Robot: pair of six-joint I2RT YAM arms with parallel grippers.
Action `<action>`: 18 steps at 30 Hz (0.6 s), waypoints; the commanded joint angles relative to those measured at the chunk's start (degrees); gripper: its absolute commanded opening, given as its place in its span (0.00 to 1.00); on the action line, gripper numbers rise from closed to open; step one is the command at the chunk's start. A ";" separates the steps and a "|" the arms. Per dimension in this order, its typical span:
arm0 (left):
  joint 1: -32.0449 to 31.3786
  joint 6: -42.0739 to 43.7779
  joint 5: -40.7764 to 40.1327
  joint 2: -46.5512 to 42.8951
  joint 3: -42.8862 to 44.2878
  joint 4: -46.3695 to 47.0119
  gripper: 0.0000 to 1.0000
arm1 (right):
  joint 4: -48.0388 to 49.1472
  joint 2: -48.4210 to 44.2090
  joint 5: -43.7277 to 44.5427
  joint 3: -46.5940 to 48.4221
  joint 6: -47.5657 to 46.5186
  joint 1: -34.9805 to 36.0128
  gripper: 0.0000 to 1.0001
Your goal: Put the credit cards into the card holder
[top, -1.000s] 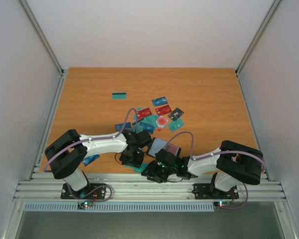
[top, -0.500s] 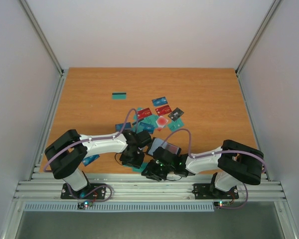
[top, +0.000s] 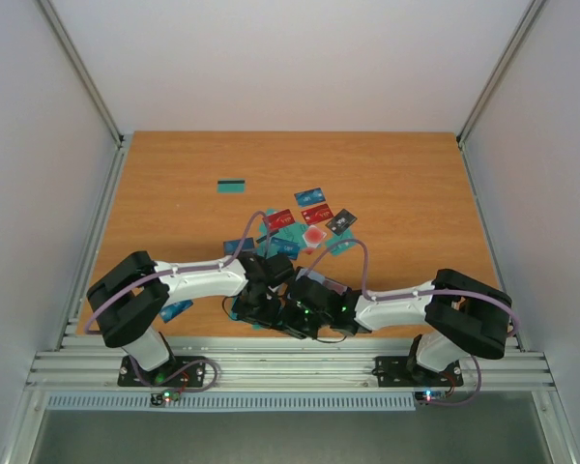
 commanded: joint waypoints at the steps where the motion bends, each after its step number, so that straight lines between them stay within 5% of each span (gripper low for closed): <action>1: -0.42 1.71 1.19 -0.27 2.13 0.40 0.41 | 3.68 -0.04 1.77 3.12 -1.96 -0.35 0.17; 18: 0.31 3.70 -1.66 -7.50 6.68 -5.24 0.41 | 2.30 1.56 -0.20 5.04 -4.51 -1.32 0.01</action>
